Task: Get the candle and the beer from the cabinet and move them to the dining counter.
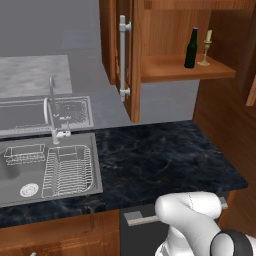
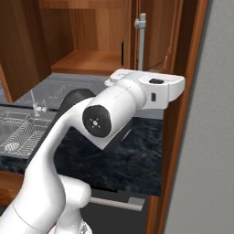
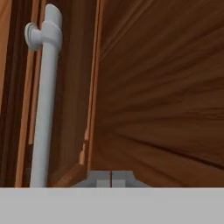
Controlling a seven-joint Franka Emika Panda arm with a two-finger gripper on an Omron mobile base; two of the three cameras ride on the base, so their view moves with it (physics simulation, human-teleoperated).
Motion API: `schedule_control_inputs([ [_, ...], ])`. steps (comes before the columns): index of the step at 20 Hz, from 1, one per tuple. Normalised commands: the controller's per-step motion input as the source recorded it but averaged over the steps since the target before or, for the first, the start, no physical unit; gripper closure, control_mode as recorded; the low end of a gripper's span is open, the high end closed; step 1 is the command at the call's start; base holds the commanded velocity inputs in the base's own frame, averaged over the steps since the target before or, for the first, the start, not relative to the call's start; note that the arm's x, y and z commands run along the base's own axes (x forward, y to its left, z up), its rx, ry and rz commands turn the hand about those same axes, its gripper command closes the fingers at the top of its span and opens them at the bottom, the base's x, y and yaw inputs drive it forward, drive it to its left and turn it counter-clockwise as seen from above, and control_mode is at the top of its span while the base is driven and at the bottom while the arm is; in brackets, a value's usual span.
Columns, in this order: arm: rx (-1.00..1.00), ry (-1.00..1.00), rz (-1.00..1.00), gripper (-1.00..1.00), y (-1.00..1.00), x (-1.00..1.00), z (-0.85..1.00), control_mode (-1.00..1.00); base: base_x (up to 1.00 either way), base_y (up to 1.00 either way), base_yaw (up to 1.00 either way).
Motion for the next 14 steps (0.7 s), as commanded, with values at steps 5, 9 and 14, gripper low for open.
schedule_control_inputs([
  [5,0.0,0.05,-0.01,1.0,0.03,-0.56,0.0,-1.0,0.0,0.0,0.0],
  [9,-0.01,0.05,-0.02,-1.0,0.47,-0.77,-0.02,-1.0,0.0,0.0,0.0],
  [14,-0.04,0.07,-0.07,-1.0,0.86,-0.71,-0.05,-1.0,0.0,0.0,0.0],
])
